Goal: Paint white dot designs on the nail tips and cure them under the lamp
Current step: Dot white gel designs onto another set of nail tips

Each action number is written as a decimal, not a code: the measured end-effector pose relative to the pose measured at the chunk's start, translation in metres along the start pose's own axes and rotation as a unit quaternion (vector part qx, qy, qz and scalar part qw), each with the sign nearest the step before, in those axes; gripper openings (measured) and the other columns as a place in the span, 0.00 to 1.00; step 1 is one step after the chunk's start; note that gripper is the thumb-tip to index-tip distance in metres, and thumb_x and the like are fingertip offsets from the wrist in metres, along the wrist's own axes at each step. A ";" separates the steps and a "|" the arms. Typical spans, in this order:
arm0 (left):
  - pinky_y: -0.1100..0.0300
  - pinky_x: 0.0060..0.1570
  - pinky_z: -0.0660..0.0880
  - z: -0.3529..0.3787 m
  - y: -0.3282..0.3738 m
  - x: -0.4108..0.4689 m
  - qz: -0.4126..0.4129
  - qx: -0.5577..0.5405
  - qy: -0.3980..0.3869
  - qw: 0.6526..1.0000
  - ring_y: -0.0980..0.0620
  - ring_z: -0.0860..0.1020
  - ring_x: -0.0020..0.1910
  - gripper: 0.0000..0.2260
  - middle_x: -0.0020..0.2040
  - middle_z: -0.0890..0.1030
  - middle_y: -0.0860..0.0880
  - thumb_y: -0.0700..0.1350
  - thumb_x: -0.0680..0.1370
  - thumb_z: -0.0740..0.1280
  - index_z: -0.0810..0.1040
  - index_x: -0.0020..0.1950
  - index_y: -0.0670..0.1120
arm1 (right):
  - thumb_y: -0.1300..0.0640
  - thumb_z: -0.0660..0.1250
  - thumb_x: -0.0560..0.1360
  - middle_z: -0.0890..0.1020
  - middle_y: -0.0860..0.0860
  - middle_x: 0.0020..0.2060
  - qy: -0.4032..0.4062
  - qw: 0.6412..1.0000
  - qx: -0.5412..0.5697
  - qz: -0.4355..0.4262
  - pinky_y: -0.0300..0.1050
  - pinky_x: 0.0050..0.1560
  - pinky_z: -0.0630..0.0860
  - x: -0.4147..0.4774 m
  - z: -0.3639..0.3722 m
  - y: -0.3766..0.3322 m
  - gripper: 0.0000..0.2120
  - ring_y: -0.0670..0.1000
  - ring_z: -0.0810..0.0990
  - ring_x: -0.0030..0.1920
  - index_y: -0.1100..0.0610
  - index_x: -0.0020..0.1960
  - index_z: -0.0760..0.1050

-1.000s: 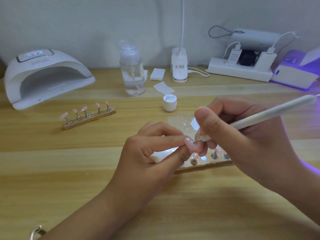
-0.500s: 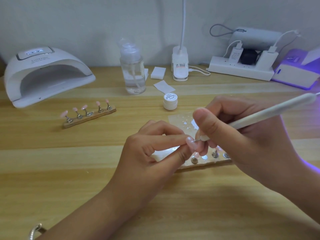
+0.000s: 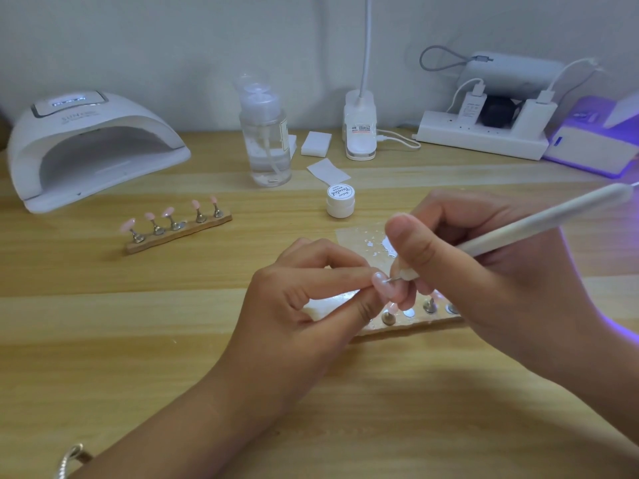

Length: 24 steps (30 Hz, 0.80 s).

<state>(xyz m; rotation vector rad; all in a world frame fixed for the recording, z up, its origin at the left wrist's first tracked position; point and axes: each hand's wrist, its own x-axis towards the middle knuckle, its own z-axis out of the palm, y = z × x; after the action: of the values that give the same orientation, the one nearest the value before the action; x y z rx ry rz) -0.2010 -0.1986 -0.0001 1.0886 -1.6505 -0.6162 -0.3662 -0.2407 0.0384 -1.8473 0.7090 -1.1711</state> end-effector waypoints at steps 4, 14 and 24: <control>0.48 0.50 0.74 0.000 0.000 0.000 0.003 0.002 0.003 1.000 0.46 0.80 0.48 0.04 0.42 0.83 0.52 0.46 0.76 0.72 0.87 0.45 0.52 | 0.54 0.67 0.77 0.81 0.49 0.26 0.000 1.000 0.000 -0.001 0.30 0.30 0.72 0.000 0.000 0.001 0.14 0.44 0.79 0.25 0.56 0.34 0.76; 0.50 0.50 0.74 0.000 -0.001 0.000 0.010 0.007 -0.001 1.000 0.46 0.79 0.48 0.05 0.42 0.83 0.52 0.46 0.76 0.72 0.87 0.46 0.52 | 0.53 0.66 0.77 0.81 0.50 0.26 0.003 1.000 -0.002 -0.005 0.32 0.30 0.72 0.000 -0.002 0.003 0.15 0.46 0.80 0.26 0.58 0.34 0.75; 0.64 0.52 0.73 -0.001 0.000 0.000 -0.011 -0.017 0.011 1.000 0.48 0.80 0.50 0.05 0.43 0.83 0.58 0.49 0.75 0.71 0.86 0.47 0.57 | 0.52 0.68 0.77 0.69 0.46 0.24 0.092 0.987 0.133 -0.023 0.40 0.27 0.69 0.022 -0.020 0.007 0.17 0.45 0.68 0.22 0.54 0.31 0.73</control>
<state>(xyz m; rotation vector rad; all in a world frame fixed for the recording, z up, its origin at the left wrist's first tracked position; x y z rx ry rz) -0.2005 -0.1989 0.0000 1.0870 -1.6051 -0.6418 -0.3759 -0.2680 0.0470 -1.5550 0.5807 -1.4073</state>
